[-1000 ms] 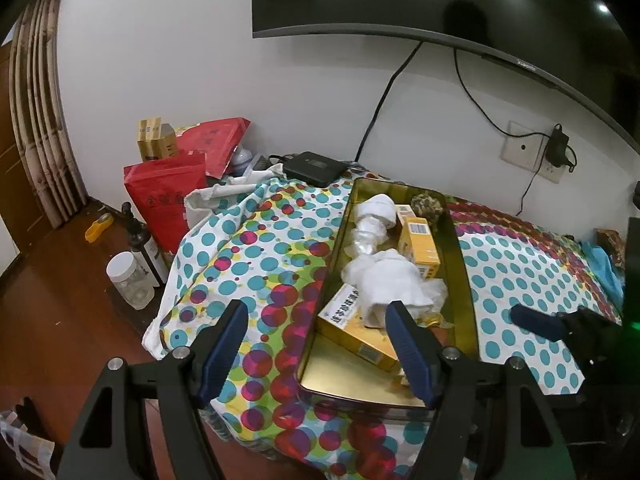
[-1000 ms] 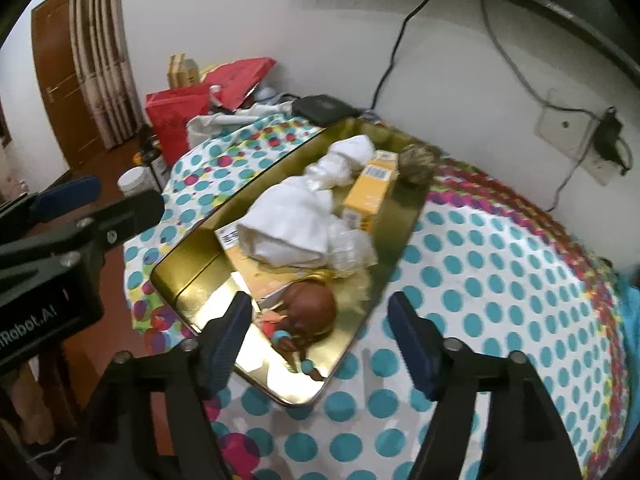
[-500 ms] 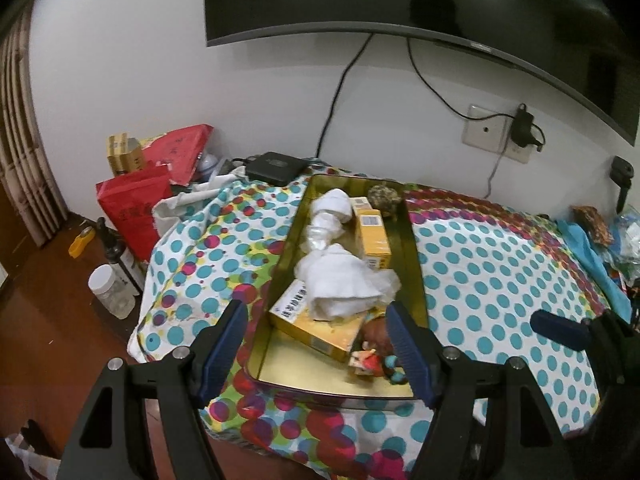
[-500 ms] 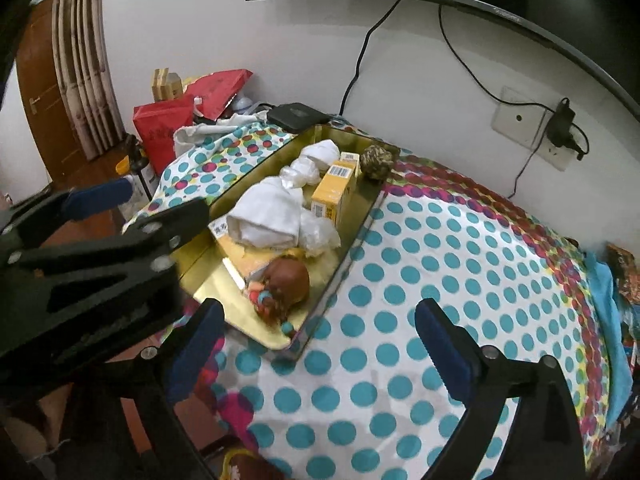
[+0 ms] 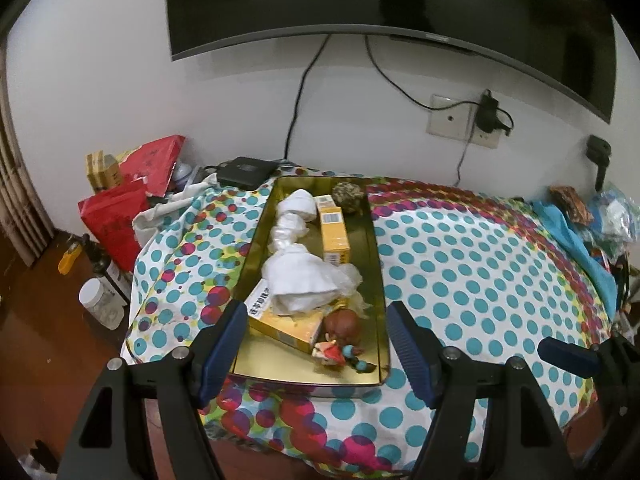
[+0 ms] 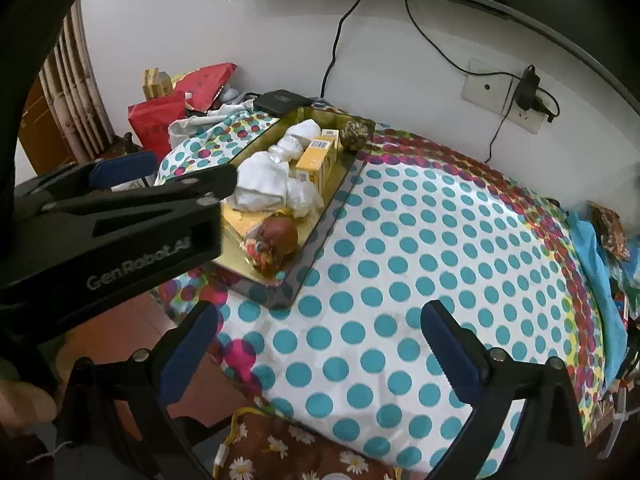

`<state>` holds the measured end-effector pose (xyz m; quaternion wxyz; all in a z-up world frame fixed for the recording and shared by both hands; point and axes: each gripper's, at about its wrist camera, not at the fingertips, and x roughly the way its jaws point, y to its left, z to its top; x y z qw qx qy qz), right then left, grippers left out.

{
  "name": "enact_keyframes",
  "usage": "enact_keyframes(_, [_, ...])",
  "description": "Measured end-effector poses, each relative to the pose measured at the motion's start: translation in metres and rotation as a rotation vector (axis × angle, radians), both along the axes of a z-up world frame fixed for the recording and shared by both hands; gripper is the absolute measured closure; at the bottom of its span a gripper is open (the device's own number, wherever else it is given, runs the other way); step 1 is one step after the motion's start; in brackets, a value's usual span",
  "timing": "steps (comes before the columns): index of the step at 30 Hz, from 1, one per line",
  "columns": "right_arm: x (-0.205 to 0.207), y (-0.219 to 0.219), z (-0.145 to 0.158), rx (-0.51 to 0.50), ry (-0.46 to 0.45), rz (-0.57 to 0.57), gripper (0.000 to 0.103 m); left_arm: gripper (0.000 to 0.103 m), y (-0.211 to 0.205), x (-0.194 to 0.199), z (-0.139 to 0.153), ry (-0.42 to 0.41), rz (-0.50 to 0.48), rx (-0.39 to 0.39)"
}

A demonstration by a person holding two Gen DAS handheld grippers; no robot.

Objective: Organize objects

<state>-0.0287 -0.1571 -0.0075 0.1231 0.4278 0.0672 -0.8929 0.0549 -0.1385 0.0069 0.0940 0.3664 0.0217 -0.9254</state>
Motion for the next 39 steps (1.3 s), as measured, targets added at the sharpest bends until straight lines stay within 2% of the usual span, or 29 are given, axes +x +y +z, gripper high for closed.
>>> enact_keyframes(12, [0.018,0.020,-0.008,-0.007,-0.031,-0.019,0.001,0.029,0.037,0.002,0.008,-0.008,-0.069,-0.060])
enact_keyframes(20, [0.025,0.019,-0.004,-0.012,-0.025,-0.001,0.001,0.029,0.030,0.007,0.011,-0.025,-0.025,-0.025])
enact_keyframes(26, [0.026,0.018,-0.004,-0.019,-0.026,0.005,0.001,0.029,0.028,0.006,0.005,-0.071,-0.022,0.020])
enact_keyframes(31, [0.025,0.019,-0.007,-0.013,-0.032,-0.002,0.001,0.028,0.035,0.004,-0.002,-0.108,-0.018,-0.027])
enact_keyframes(32, [0.025,0.020,-0.008,-0.013,-0.034,-0.004,0.001,0.024,0.038,0.004,-0.002,-0.110,-0.018,-0.044])
enact_keyframes(36, [0.023,0.023,-0.010,-0.020,-0.040,-0.014,0.001,0.022,0.045,0.007,0.001,-0.077,-0.006,-0.104])
enact_keyframes(39, [0.023,0.024,-0.010,-0.021,-0.040,-0.014,0.001,0.022,0.042,0.009,0.005,-0.054,-0.024,-0.062])
